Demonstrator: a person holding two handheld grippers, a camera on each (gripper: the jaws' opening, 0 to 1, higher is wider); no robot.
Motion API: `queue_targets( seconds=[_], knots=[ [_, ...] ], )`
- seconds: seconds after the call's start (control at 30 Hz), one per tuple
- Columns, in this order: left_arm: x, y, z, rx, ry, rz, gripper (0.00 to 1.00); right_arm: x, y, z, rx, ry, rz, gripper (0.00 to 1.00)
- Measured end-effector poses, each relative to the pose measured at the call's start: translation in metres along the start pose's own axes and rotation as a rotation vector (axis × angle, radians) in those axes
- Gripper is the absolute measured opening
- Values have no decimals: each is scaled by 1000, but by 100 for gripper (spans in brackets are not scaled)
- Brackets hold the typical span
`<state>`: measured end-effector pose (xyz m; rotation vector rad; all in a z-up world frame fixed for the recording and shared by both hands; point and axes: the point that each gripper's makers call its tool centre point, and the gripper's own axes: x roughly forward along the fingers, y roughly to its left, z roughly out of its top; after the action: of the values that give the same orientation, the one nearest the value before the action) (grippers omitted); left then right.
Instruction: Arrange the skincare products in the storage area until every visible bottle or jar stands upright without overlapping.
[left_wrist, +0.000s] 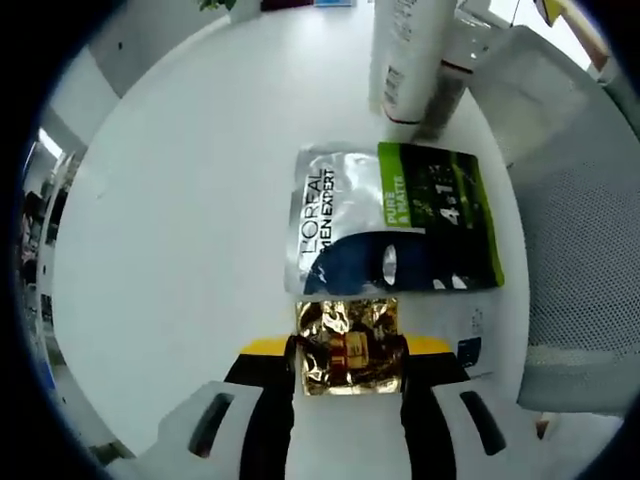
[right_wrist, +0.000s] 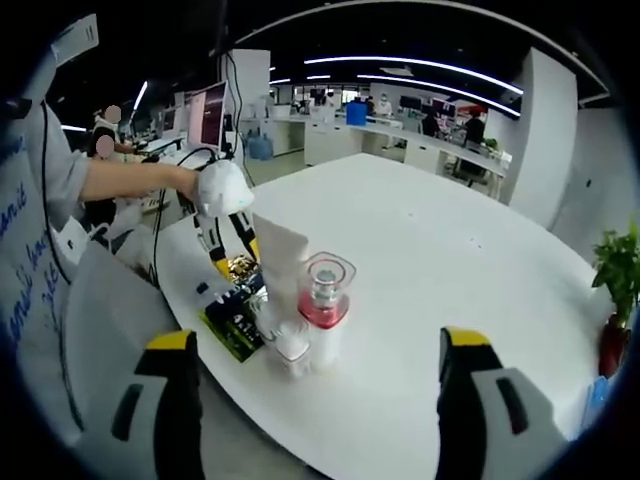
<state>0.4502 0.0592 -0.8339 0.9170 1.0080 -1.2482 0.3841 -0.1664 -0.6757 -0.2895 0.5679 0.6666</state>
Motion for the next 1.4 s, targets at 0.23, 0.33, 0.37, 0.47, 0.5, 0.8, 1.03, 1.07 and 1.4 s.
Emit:
queue_targets(
  seconds=[0.23,0.33,0.37,0.47,0.5,0.8,1.03,1.07,1.4],
  knots=[
    [1,-2,2,40,9,-14,36,-2,0,-3,4,6,-6,100],
    [1,-3,3,57,11,-20,36,-3,-1,-3,6,6,-11,100],
    [1,-3,3,59,12,-20,36,-3,-1,-3,6,7,-11,100],
    [1,-4,4,66,16,-21,36,-4,-1,-4,8,8,-15,100],
    [1,-4,4,66,17,-21,36,-4,-1,-5,11,7,-16,100],
    [1,-3,4,60,20,-8,38,-6,-1,-6,12,6,-21,100],
    [0,0,2,50,24,13,43,-7,-2,-6,11,3,-22,100],
    [0,0,1,50,26,14,43,-7,-2,-6,11,3,-22,100],
    [-8,-4,5,11,-21,18,44,-7,1,-6,6,0,-17,100]
  ],
)
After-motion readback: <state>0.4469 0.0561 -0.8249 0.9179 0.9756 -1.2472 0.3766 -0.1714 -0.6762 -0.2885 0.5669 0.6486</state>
